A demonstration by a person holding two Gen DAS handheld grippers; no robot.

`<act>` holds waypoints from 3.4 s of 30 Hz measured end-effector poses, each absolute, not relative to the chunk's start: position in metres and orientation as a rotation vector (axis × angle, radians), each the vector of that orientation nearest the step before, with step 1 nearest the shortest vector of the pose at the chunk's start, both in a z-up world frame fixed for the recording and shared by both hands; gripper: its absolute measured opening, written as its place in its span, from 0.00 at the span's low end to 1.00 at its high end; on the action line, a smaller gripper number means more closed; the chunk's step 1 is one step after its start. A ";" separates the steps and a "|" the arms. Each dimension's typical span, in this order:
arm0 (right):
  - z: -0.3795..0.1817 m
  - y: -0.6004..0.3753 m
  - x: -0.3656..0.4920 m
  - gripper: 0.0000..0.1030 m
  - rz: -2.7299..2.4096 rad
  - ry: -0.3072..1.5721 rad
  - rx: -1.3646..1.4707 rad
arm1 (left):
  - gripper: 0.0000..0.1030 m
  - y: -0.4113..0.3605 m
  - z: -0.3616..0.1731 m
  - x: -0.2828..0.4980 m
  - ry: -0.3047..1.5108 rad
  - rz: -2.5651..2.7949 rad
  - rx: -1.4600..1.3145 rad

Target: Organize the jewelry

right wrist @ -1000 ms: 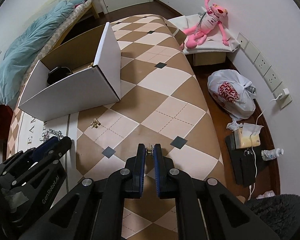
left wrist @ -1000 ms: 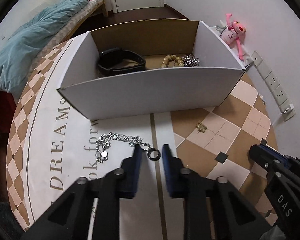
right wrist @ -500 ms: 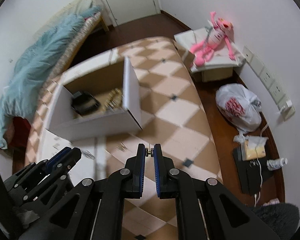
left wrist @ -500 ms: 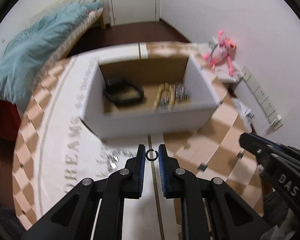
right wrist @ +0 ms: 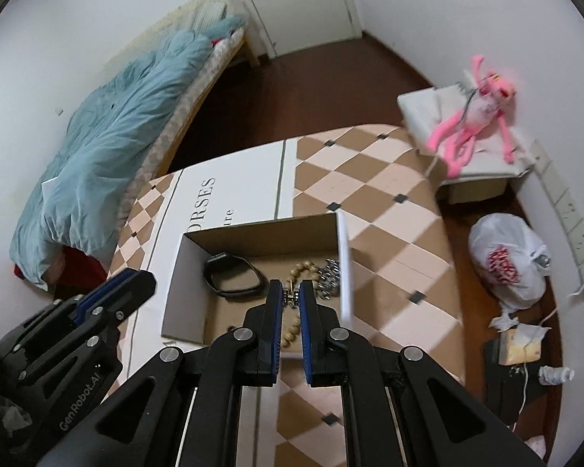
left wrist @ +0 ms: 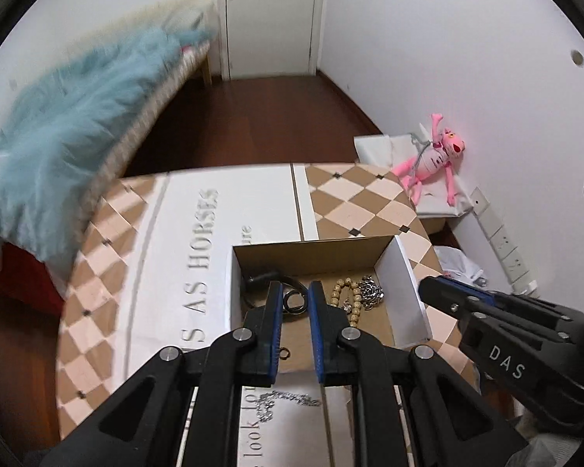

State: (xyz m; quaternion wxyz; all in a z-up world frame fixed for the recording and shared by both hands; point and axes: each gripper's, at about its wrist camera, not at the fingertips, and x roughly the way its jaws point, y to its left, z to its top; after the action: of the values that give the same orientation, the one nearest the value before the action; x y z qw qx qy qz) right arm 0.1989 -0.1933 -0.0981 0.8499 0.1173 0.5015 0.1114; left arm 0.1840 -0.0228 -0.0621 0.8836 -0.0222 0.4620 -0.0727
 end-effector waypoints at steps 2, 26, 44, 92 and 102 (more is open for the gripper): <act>-0.106 -0.189 0.216 0.09 0.263 1.108 0.256 | 0.10 -0.018 -0.072 0.200 1.033 -0.182 -0.086; -0.118 -0.177 0.270 0.56 0.172 1.243 0.106 | 0.93 0.023 -0.086 0.245 1.128 -0.015 -0.041; -0.092 -0.171 0.195 0.95 0.090 1.135 -0.007 | 0.99 0.025 -0.055 0.188 0.979 0.034 0.019; -0.178 -0.198 0.123 0.12 0.075 1.098 0.136 | 0.02 -0.011 -0.167 0.113 1.108 -0.177 -0.037; -0.133 -0.202 0.116 0.12 0.149 1.042 0.200 | 0.00 0.011 -0.104 0.112 1.034 -0.252 -0.149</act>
State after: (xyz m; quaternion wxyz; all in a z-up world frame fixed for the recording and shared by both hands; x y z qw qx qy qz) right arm 0.1159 -0.2021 -0.1327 0.8599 0.0951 0.4965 0.0711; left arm 0.1124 0.0111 -0.1036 0.8592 -0.0710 0.4923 -0.1200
